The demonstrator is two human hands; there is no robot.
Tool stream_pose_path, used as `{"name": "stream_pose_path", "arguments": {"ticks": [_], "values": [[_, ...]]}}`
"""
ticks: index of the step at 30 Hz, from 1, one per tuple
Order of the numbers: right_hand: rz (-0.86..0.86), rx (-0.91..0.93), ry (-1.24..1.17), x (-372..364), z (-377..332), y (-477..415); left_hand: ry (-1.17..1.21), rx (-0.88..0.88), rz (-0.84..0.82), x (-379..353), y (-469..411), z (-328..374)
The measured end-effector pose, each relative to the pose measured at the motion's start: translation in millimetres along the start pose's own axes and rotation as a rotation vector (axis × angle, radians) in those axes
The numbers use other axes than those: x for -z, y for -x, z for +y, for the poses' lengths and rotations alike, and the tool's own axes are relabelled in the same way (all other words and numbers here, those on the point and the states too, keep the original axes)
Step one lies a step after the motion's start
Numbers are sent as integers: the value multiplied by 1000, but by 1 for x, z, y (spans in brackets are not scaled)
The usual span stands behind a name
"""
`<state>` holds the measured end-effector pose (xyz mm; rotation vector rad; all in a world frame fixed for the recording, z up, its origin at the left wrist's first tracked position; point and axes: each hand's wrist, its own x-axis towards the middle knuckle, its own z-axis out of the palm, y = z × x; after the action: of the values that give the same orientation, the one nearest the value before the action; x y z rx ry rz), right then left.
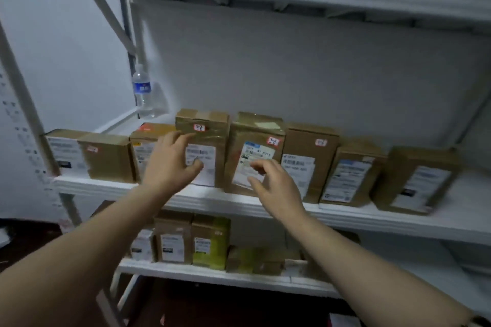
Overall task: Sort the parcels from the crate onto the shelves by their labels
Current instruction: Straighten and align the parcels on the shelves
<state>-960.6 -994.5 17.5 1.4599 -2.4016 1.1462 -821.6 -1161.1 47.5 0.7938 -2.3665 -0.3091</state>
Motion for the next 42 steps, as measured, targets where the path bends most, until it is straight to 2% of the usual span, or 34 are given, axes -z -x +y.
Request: {"name": "stream_pose_path", "arguments": {"ticks": [6,12,16,18,20,22,24,27,31,42], "values": [[131,-74,83,73,38,4,16,-273,-72,-27,-32,86],[266,-218,117,163,106,17,55,-499,-93,-64,-44,185],[261,-345,243,235,166,12,-26,-603,-147,-85,-54,249],[147,-418,406,269,197,5,-125,-611,-253,-98,-65,278],[-45,-476,551,294,226,0,-268,-607,-367,-111,-74,301],[-222,-511,615,308,253,-4,-393,-578,-456,-124,-81,316],[-318,-512,596,314,273,-8,-471,-523,-536,-134,-87,326],[-356,-456,421,315,291,-11,-510,-444,-628,-143,-94,332],[-294,-366,247,312,297,-7,-474,-405,-689,-154,-101,332],[-280,-280,159,290,292,-18,-405,-415,-695,-155,-99,331]]}}
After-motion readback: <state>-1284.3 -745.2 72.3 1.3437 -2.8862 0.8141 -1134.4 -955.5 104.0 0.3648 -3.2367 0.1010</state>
